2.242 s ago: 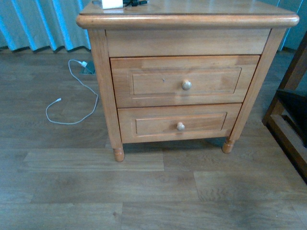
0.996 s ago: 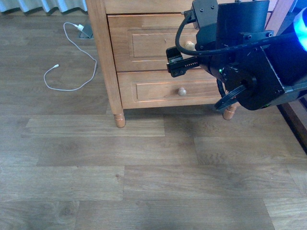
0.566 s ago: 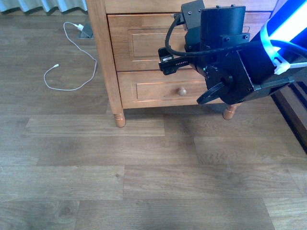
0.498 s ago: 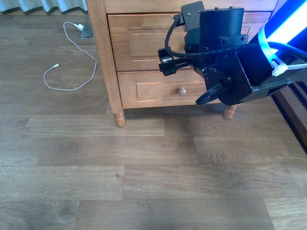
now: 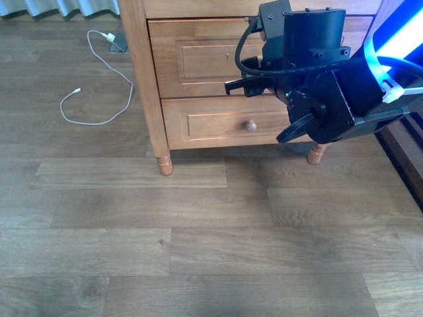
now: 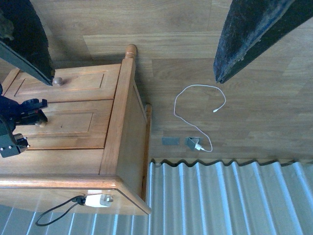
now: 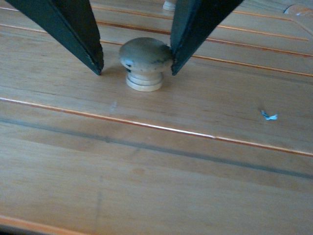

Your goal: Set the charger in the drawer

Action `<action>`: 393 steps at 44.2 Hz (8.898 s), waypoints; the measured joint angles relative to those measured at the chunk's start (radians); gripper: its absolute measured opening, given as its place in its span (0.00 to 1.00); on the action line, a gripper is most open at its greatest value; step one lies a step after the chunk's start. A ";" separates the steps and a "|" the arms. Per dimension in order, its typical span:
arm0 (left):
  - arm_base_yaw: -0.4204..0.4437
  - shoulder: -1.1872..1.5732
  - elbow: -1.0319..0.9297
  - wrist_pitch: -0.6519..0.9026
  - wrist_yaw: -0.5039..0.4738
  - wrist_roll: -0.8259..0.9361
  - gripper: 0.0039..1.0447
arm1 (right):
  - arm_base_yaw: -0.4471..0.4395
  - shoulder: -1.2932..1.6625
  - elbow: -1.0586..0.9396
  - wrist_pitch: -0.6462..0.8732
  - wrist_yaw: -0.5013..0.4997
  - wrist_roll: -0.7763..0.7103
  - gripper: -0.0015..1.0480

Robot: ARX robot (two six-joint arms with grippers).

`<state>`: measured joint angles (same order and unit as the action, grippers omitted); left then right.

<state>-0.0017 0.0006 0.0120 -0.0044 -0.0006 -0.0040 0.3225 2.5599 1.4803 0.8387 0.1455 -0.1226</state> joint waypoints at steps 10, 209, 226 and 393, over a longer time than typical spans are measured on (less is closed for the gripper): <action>0.000 0.000 0.000 0.000 0.000 0.000 0.94 | 0.005 -0.004 -0.004 0.004 -0.004 -0.002 0.22; -0.203 2.199 1.857 0.004 0.071 0.228 0.94 | -0.326 -2.359 -1.415 -0.702 -0.149 0.120 0.92; -0.217 2.236 1.862 0.018 0.055 0.219 0.94 | -0.326 -2.359 -1.415 -0.702 -0.149 0.120 0.92; 0.002 0.534 0.228 0.288 -0.003 -0.015 0.36 | -0.326 -2.360 -1.415 -0.702 -0.146 0.120 0.92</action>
<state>0.0006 0.5350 0.2398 0.2836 -0.0036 -0.0189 -0.0036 0.2001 0.0658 0.1371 -0.0010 -0.0025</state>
